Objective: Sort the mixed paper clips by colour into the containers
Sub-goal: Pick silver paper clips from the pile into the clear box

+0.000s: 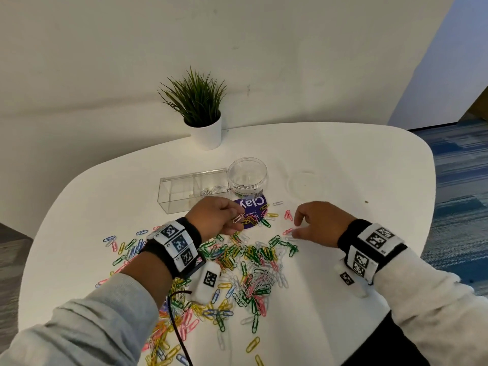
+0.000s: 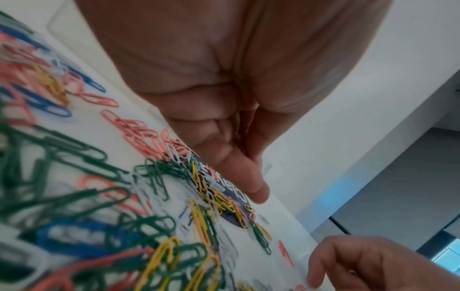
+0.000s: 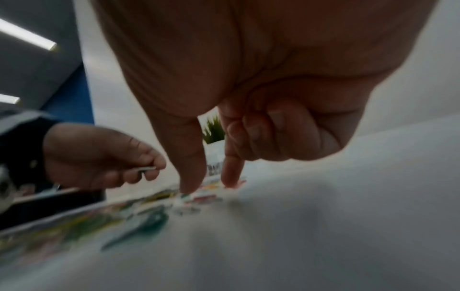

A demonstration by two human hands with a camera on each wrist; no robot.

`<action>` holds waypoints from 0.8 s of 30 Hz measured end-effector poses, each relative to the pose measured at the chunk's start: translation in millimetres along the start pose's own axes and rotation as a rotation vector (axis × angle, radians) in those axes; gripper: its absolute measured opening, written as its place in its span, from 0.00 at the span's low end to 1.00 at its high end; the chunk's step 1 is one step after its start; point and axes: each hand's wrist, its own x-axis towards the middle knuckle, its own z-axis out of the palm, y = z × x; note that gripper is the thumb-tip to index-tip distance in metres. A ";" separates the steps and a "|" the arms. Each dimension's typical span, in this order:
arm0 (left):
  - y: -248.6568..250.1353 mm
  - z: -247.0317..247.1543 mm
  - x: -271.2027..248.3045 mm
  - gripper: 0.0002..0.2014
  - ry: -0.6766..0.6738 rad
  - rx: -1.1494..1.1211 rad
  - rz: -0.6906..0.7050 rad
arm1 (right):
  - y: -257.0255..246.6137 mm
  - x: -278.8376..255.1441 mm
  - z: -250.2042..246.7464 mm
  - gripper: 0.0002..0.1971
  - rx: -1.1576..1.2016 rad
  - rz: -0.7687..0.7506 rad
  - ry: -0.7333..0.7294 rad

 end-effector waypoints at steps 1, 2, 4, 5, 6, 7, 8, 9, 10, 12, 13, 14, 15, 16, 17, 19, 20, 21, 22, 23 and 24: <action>-0.6 -0.2 0.6 0.09 -0.001 -0.032 -0.019 | 0.0 -1.3 2.7 0.13 -0.016 0.014 -0.018; -1.3 -0.2 1.0 0.09 -0.004 -0.048 -0.034 | -0.2 -1.8 4.5 0.13 -0.011 0.017 -0.023; -3.7 -0.6 2.3 0.06 -0.019 0.002 -0.012 | -2.3 -3.1 5.1 0.11 -0.025 -0.007 -0.008; -5.4 -0.7 2.7 0.07 -0.029 0.064 0.019 | -3.9 -3.1 4.8 0.10 -0.039 -0.026 0.003; -6.1 -0.4 2.8 0.08 -0.031 0.144 0.054 | -6.0 -3.5 3.9 0.10 -0.053 -0.041 0.010; -5.5 0.3 2.5 0.08 -0.024 0.247 0.089 | -7.7 -3.8 3.5 0.09 -0.058 -0.048 0.009; -3.5 1.5 2.0 0.09 -0.013 0.372 0.126 | -9.0 -4.0 3.7 0.09 -0.062 -0.051 0.003; -1.2 3.0 1.6 0.10 -0.009 0.508 0.164 | -9.5 -3.9 4.1 0.07 -0.068 -0.053 -0.005; 1.7 5.1 0.8 0.11 -0.026 0.639 0.195 | -9.7 -3.8 5.0 0.06 -0.074 -0.057 -0.012; 7.7 9.6 -1.3 0.11 -0.103 0.856 0.243 | -9.6 -4.2 5.0 0.05 -0.073 -0.059 -0.031; 9.4 11.6 -1.8 0.10 -0.139 0.938 0.268 | -8.9 -4.5 4.6 0.05 -0.066 -0.054 -0.038; 9.8 13.0 -2.0 0.09 -0.157 1.004 0.290 | -7.9 -4.6 4.2 0.04 -0.059 -0.048 -0.042; 9.5 13.4 -2.5 0.09 -0.158 1.061 0.299 | -7.2 -4.6 3.7 0.05 -0.056 -0.043 -0.044; 8.6 13.0 -3.2 0.10 -0.151 1.114 0.303 | -7.1 -4.6 3.1 0.05 -0.054 -0.041 -0.046; 7.1 12.2 -3.2 0.12 -0.144 1.160 0.307 | -6.7 -4.1 2.9 0.06 -0.051 -0.036 -0.049; 4.9 11.3 -2.7 0.14 -0.137 1.214 0.320 | -6.1 -3.7 2.2 0.07 -0.045 -0.028 -0.051; 4.8 11.3 -2.7 0.13 -0.133 1.221 0.330 | -5.4 -3.7 2.4 0.06 -0.045 -0.029 -0.046; 4.6 11.5 -2.5 0.11 -0.132 1.228 0.341 | -4.3 -3.9 2.5 0.05 -0.045 -0.027 -0.032; 3.8 11.4 -1.7 0.10 -0.137 1.236 0.354 | -2.5 -4.2 2.5 0.03 -0.039 -0.021 -0.012; 2.8 11.3 -0.9 0.09 -0.146 1.242 0.360 | 0.0 -4.4 2.0 0.03 -0.023 -0.012 0.003; 1.7 10.8 -0.3 0.08 -0.159 1.244 0.357 | 2.6 -4.6 0.8 0.04 0.000 -0.001 0.012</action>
